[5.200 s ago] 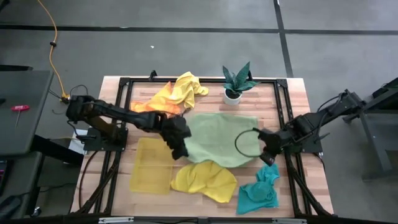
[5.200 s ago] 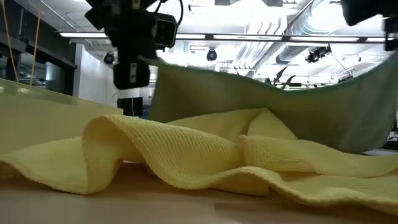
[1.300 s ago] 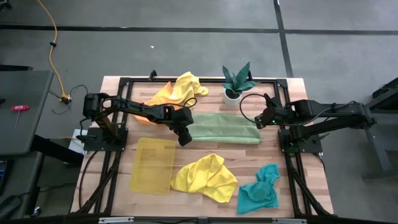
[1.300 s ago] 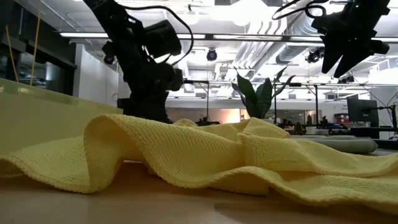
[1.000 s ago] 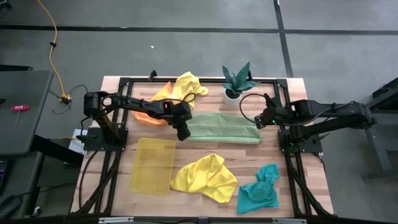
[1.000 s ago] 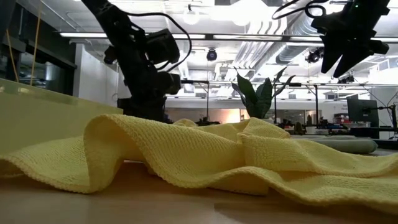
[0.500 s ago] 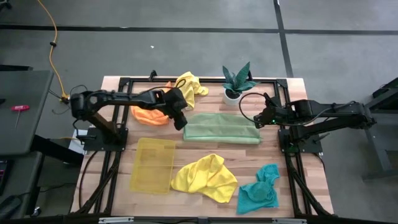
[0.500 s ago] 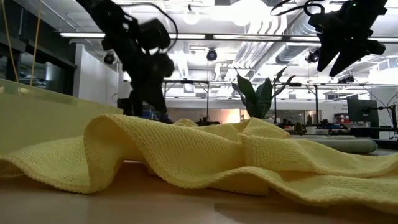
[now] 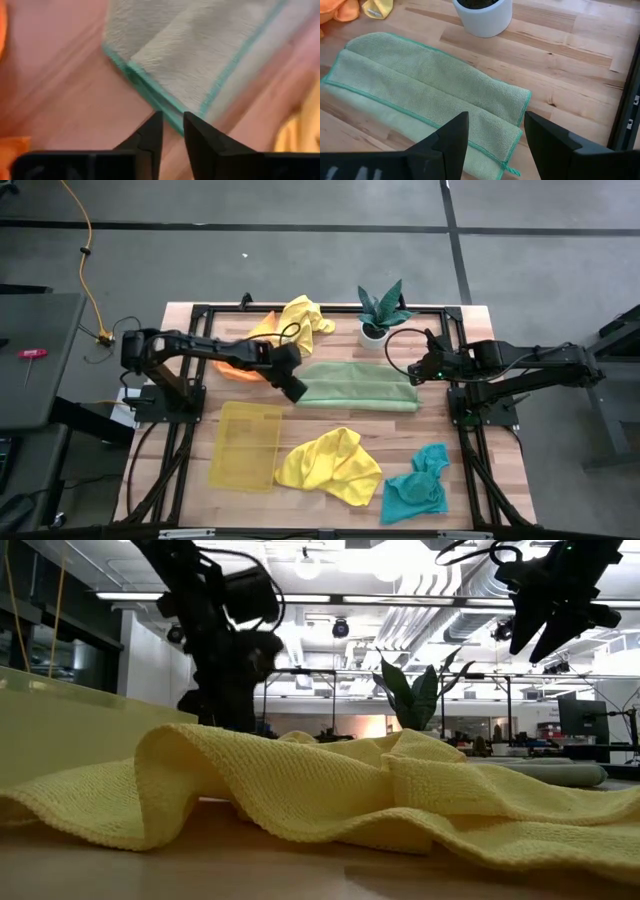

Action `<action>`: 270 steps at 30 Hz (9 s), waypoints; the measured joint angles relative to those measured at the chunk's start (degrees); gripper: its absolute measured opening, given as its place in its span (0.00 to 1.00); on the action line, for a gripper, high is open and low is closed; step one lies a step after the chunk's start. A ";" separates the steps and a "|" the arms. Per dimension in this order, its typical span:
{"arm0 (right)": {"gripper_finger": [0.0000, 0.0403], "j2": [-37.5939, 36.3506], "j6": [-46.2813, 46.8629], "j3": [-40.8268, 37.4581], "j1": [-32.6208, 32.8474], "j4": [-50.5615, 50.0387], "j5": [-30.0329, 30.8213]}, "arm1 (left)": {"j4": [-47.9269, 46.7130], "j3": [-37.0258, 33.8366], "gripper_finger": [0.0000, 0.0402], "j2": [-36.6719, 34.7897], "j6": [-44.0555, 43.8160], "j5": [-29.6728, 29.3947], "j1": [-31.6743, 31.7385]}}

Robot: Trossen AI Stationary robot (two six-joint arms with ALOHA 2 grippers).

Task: Fold microfiber towels
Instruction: Fold the green microfiber cloth

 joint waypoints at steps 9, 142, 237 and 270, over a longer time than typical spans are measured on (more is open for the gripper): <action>0.46 0.02 -0.04 0.00 -0.01 0.00 0.13 | 5.08 -0.02 0.36 1.73 -6.15 -1.73 -2.76; 0.46 0.01 0.20 -0.01 0.00 3.39 2.67 | 8.42 0.05 0.39 6.34 -12.93 -3.90 -6.70; 0.00 14.86 -23.31 -9.35 -1.21 7.69 -19.63 | 16.25 0.13 0.00 -2.16 -13.37 1.77 3.20; 0.00 14.86 -11.56 -6.54 -12.43 4.89 -10.85 | 7.88 0.13 0.00 -2.20 -7.29 -9.08 9.78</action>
